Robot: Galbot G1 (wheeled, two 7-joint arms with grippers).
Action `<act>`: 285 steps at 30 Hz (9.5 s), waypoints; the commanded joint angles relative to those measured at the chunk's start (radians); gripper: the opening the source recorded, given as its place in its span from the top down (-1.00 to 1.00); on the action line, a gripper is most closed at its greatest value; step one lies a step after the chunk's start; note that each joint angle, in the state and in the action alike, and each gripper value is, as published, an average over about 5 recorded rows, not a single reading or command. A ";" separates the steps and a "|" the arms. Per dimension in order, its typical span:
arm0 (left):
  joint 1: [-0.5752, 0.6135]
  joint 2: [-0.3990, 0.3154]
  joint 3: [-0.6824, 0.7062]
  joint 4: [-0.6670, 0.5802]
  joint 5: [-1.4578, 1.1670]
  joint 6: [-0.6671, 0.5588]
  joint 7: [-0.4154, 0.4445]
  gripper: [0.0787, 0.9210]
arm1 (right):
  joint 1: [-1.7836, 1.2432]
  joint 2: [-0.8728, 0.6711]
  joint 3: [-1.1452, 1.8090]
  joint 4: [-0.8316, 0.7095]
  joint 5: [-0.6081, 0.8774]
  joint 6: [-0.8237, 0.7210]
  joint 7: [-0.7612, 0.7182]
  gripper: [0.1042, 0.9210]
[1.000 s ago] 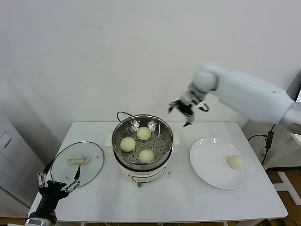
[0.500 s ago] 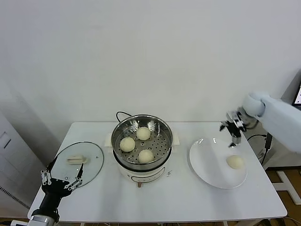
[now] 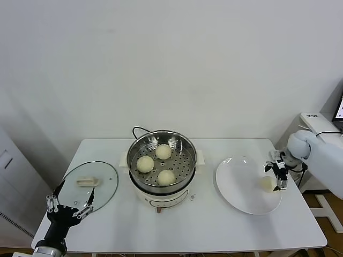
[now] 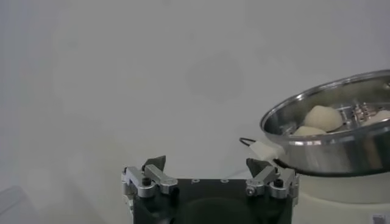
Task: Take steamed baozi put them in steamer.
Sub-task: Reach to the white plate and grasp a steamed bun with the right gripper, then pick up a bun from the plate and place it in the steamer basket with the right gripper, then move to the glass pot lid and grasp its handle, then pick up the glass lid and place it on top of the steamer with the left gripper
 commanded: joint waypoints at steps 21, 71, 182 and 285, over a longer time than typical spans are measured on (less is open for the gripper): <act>0.014 -0.012 -0.013 -0.003 -0.002 -0.022 0.001 -0.77 | 0.388 0.018 -0.333 0.136 0.276 -0.079 0.034 0.20; -0.006 -0.003 -0.023 0.013 -0.043 -0.019 0.003 -0.77 | 0.521 0.451 -0.588 0.362 0.740 -0.544 0.313 0.23; -0.679 0.245 0.009 1.096 1.297 -0.465 -0.539 -0.77 | -1.878 0.502 1.602 0.956 0.741 0.204 1.042 -0.76; -0.964 0.268 1.102 0.518 1.070 0.732 -0.014 0.92 | -1.840 0.588 1.615 0.934 0.648 0.127 1.001 -0.76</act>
